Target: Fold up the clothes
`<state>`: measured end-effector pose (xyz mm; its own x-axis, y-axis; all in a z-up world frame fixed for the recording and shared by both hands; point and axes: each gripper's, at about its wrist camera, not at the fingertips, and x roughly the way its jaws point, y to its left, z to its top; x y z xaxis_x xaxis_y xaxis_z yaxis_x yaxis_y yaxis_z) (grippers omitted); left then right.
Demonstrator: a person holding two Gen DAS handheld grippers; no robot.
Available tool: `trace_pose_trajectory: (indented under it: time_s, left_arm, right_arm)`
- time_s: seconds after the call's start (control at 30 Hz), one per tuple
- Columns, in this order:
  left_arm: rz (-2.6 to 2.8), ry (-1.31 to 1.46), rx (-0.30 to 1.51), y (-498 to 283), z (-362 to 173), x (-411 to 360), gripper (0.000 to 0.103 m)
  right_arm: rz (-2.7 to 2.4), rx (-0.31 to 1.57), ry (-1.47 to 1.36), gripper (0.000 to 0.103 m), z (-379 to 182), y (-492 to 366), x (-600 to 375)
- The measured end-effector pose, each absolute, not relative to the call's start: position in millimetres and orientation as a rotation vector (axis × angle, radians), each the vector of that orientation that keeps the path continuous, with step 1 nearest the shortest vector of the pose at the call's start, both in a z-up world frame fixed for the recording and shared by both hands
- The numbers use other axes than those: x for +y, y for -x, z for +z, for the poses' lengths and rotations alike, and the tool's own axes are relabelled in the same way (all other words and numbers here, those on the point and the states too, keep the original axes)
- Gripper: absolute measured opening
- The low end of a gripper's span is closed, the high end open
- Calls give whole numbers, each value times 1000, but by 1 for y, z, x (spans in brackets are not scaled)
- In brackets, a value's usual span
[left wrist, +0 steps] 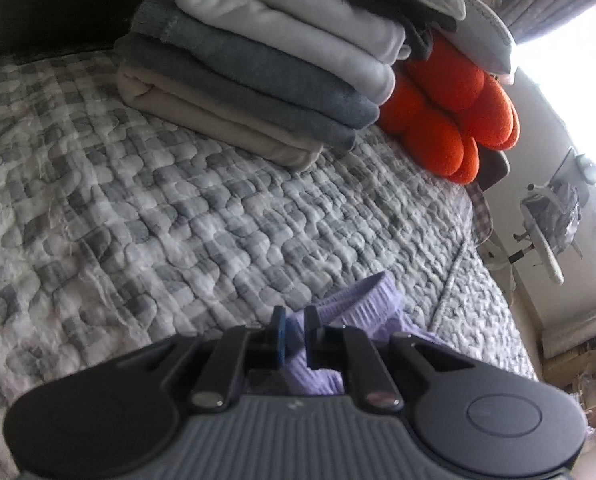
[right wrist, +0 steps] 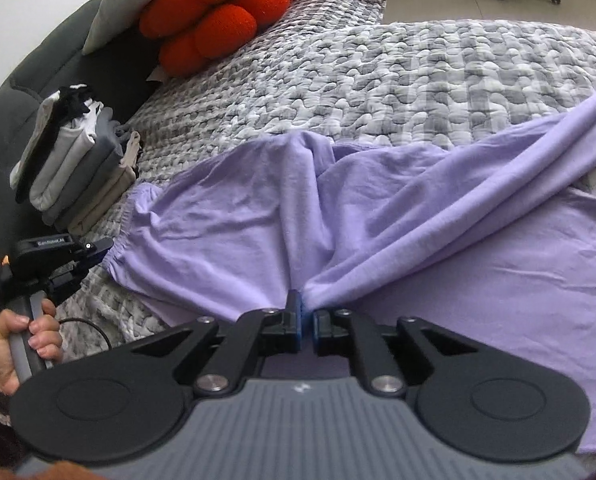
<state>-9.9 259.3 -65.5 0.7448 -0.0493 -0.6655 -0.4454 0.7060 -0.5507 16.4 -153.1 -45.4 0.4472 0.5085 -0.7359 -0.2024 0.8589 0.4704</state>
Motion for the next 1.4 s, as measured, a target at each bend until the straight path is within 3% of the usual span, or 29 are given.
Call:
trace_pose_trajectory:
  time_s: [0.17, 0.27, 0.47, 1.4]
  left_arm:
    - [214, 724, 686, 14, -48, 247, 33]
    - [185, 685, 679, 15, -38, 234, 41]
    - [114, 620, 702, 11, -28, 202, 49]
    - [-194, 349, 776, 6, 6, 54, 55]
  right_arm:
    - [426, 1018, -427, 17, -40, -23, -169]
    - [402, 996, -459, 40, -37, -22, -181]
    - [394, 939, -503, 40, -30, -19, -196]
    - [306, 816, -684, 40, -28, -17, -271]
